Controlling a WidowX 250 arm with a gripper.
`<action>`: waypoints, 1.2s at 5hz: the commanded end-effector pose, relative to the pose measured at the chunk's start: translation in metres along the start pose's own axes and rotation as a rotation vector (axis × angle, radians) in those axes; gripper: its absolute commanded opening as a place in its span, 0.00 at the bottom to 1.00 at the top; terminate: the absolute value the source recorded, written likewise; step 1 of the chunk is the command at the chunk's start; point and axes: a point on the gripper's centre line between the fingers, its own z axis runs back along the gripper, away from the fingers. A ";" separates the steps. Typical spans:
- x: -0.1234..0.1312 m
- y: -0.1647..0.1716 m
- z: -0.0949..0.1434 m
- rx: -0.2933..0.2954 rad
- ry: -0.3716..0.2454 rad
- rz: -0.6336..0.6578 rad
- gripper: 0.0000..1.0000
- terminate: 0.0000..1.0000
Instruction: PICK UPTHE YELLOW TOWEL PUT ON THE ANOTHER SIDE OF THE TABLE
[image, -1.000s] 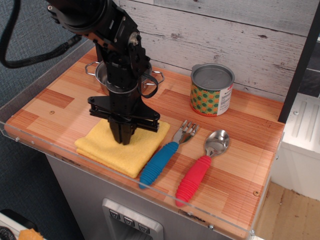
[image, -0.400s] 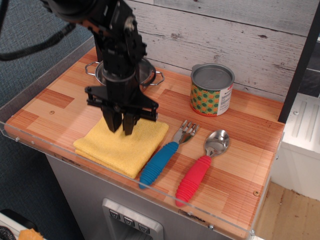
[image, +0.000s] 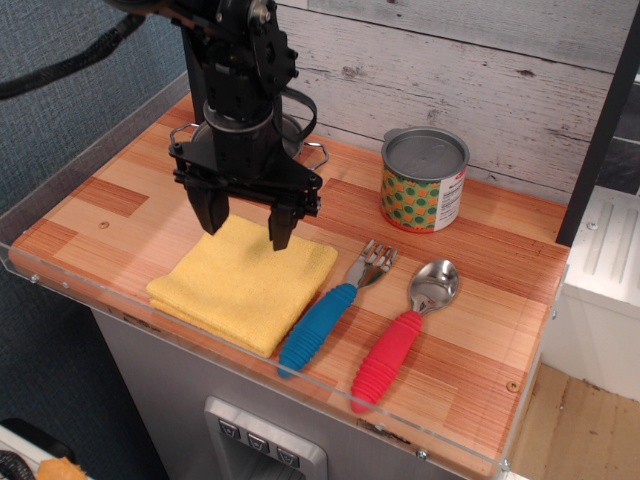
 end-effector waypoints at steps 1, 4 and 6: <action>0.017 -0.011 0.030 -0.020 -0.038 -0.028 1.00 0.00; 0.029 0.046 0.038 0.001 -0.036 0.098 1.00 0.00; 0.045 0.061 0.041 0.022 -0.069 0.104 1.00 0.00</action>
